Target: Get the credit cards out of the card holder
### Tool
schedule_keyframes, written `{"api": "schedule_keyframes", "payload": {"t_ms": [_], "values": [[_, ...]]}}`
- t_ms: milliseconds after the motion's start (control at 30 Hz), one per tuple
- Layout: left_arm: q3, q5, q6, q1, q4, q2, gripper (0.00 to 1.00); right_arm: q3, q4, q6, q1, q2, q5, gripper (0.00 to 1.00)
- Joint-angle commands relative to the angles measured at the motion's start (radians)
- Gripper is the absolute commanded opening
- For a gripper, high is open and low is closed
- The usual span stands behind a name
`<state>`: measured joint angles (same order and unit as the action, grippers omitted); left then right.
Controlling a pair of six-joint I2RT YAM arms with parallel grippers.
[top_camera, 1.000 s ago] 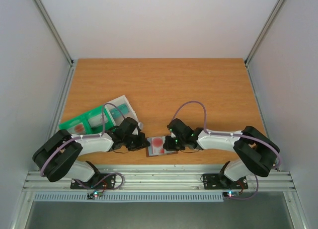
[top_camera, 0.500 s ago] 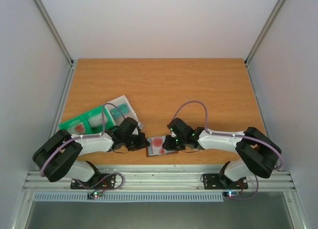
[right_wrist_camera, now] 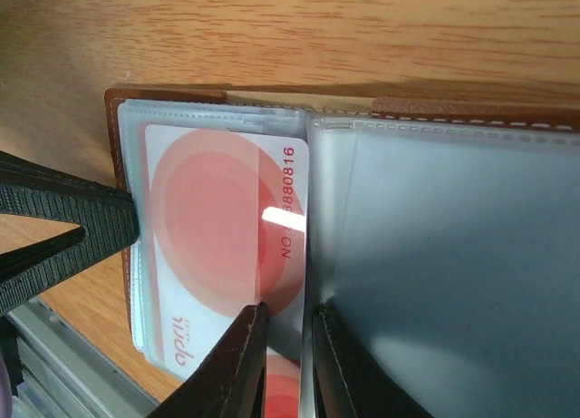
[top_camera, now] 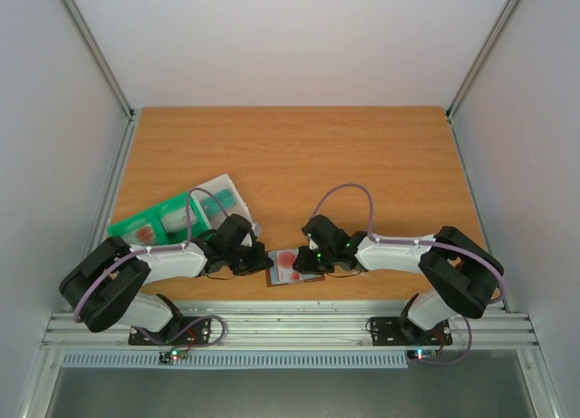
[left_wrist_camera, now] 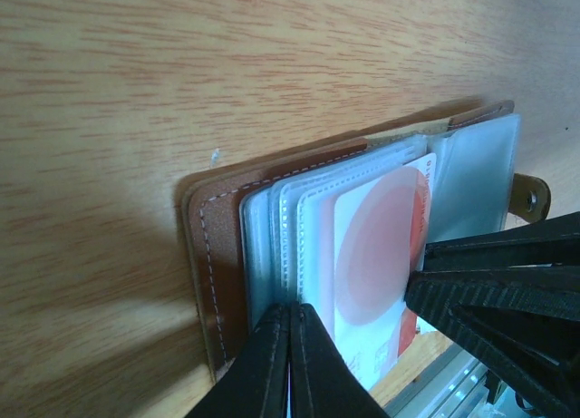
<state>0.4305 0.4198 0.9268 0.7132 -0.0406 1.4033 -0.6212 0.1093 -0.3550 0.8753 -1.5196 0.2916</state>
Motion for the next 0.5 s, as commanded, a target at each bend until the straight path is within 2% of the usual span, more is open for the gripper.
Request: {"api": "schedule_keyframes", "payload": {"t_ms": [0,267,467], "values": [[-0.007,-0.045,-0.02,0.002,0.076,0.013,0.03,0.024,-0.02,0.003,0.003,-0.024,-0.023,0.16],[-0.008,-0.052,-0.022,0.003,0.086,0.014,0.02,0.047,-0.026,-0.002,0.0,0.0,-0.053,0.02],[-0.009,-0.059,-0.023,0.003,0.085,0.018,0.02,0.059,-0.017,-0.006,-0.002,0.036,-0.061,0.01]]}}
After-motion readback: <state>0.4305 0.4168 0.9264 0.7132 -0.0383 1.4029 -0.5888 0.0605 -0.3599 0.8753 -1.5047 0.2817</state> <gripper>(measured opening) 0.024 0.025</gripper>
